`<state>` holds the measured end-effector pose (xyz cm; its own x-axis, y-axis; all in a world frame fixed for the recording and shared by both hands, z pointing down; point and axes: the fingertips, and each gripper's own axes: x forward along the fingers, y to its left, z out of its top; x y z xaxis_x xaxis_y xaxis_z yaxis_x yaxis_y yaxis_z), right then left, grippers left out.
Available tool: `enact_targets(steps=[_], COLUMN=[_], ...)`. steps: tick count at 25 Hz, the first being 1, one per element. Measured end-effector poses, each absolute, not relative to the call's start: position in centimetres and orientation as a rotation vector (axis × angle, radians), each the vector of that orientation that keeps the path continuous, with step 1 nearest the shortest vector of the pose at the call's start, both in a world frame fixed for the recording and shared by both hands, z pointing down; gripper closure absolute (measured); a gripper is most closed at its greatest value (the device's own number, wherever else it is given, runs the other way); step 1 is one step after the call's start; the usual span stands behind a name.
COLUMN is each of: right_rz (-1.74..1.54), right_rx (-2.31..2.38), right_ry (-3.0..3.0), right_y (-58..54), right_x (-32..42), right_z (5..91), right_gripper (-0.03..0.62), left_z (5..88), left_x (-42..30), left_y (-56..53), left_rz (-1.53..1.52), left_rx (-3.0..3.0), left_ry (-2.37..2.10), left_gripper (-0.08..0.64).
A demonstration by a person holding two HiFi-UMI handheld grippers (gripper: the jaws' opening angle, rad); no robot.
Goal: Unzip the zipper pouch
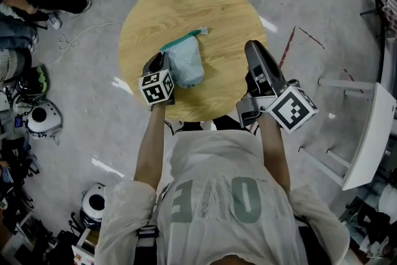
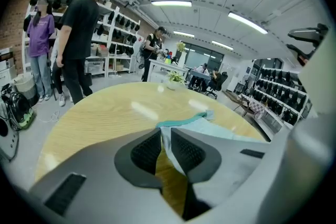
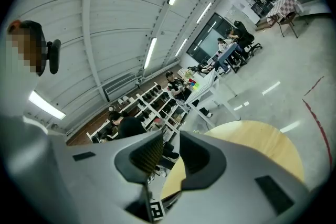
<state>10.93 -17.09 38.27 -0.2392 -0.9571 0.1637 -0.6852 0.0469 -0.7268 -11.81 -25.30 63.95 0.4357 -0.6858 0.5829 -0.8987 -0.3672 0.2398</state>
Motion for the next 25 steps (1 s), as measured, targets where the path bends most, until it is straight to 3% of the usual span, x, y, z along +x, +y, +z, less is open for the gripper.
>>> enact_targets(steps=[5,15,25], right_rz=[-1.014,-0.899,-0.507], right_rx=[-1.638,-1.6,-1.718], right_ry=[1.967,2.028,2.221], right_y=[-17.2,-18.3,-21.6], right_x=[10.9,10.9,10.0], right_z=[38.1,35.5,29.4], right_gripper=[0.503,0.503,0.503], left_z=[64.1,58.8,35.7], left_x=[-11.9,-13.1,-12.8], left_y=[-25.2,-28.7,-32.5], left_rz=[0.522,0.386,-0.011], left_rx=[2.137,2.172,2.526], left_ry=[-1.329,-1.449,-1.678], left_gripper=[0.427,0.37,0.37])
